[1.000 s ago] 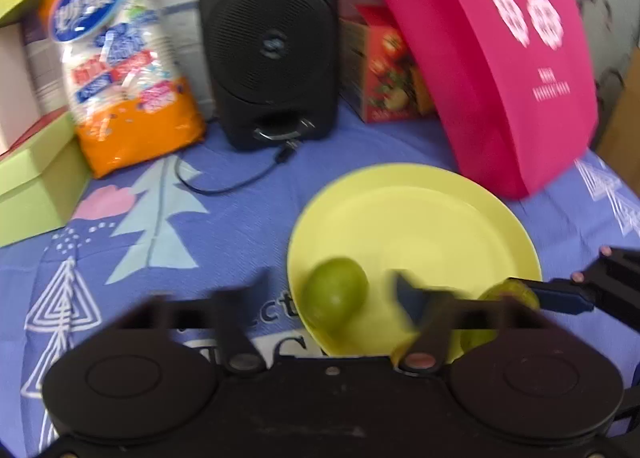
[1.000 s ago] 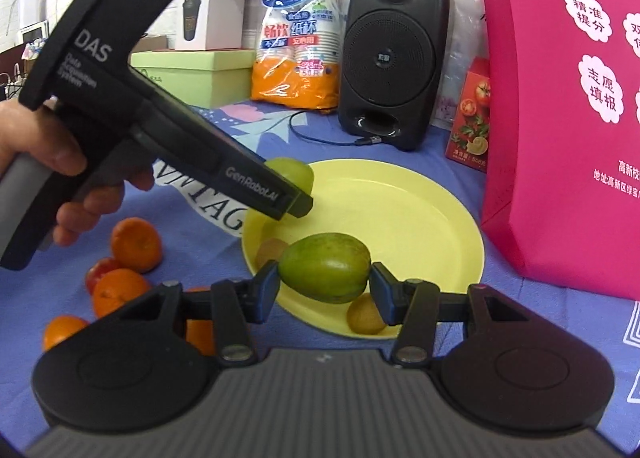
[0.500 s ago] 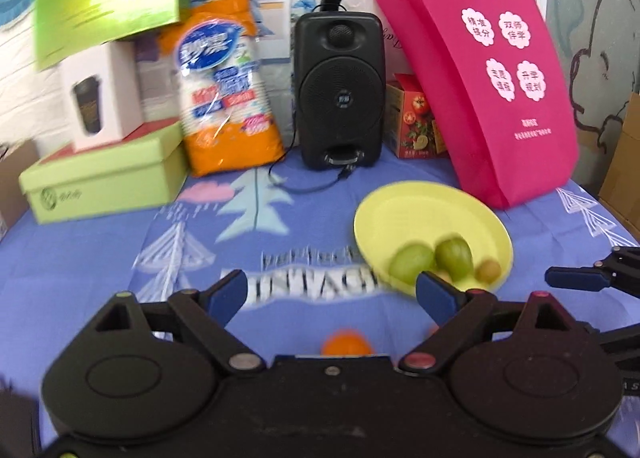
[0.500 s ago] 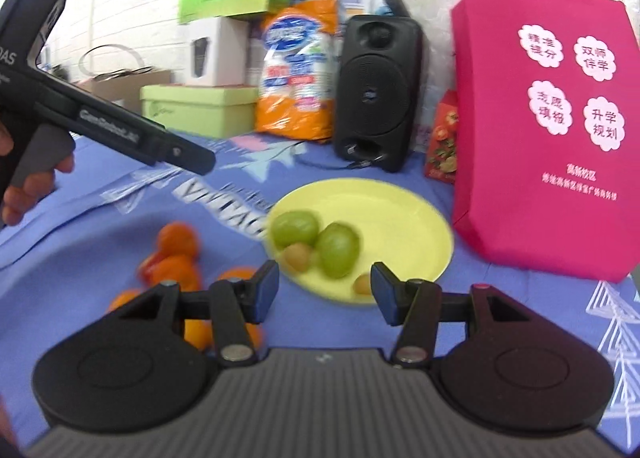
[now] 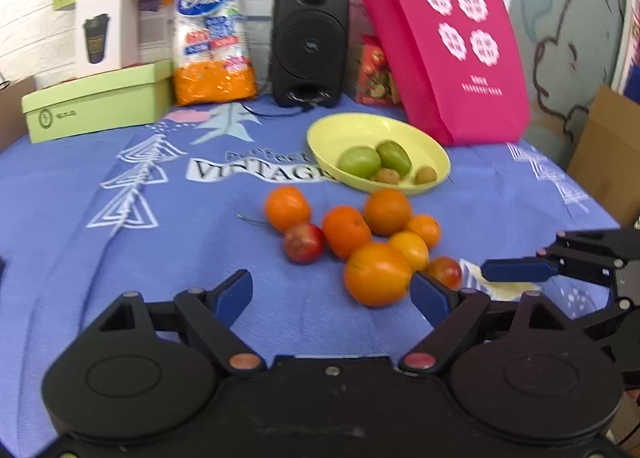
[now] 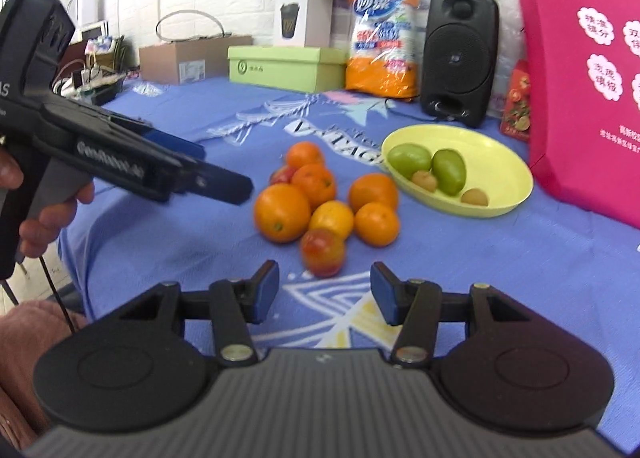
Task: Organize fruits
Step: 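Return the left tool to the pile and grasp a large orange, then grasp a red tomato with the right tool while the left tool lifts the orange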
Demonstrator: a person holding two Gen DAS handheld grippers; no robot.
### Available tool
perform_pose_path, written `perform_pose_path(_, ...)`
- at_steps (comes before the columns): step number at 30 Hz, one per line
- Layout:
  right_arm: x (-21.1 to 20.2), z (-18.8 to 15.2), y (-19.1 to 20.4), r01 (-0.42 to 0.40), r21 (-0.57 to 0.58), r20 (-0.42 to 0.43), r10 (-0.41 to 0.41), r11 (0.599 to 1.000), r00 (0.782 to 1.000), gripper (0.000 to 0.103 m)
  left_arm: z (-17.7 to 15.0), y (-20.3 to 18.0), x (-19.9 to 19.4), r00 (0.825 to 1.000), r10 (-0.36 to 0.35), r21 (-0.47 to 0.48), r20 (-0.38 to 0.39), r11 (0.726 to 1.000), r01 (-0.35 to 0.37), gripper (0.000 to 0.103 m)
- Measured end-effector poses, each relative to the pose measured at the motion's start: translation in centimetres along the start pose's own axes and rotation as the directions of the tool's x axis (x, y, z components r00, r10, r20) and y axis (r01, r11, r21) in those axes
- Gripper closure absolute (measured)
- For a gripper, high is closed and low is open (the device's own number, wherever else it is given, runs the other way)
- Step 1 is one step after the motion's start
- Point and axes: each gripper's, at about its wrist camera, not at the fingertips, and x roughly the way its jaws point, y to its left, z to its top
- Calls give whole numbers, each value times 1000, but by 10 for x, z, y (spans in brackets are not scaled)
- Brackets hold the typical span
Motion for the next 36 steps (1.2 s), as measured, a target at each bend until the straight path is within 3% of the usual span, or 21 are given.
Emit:
perform_pose_path(2, 2, -2, 3, 5, -8, -12, -5, 1000, 1000, 53, -3, -5, 5, 1000, -2, 12, -8, 1000, 2, 18)
perform_pose_path(11, 6, -7, -2, 2, 3, -17, -2, 1000, 1000, 54, -6, -13, 28, 998, -43, 22, -45, 999, 44, 39)
perform_pose_path(15, 8, -7, -3, -3, 4, -15, 3, 1000, 1000, 53, -3, -16, 38, 998, -48, 25, -42, 998, 49, 41)
perform_pose_path(19, 12, -6, -5, -8, 6, -11, 8, 1000, 1000, 53, -2, -16, 43, 997, -71, 23, -39, 997, 72, 60)
perform_pose_path(23, 16, -5, -5, -7, 7, -10, 7, 1000, 1000, 53, -1, -7, 42, 994, -102, -16, -37, 995, 101, 60)
perform_pose_path(34, 39, 9, -2, 39, 16, -20, -39, 999, 999, 53, -5, 7, 32, 998, -48, -11, -36, 999, 48, 60)
perform_pose_path(36, 42, 10, -2, 34, 21, -19, -34, 999, 999, 67, -6, 8, 31, 998, -48, -10, -35, 999, 48, 60)
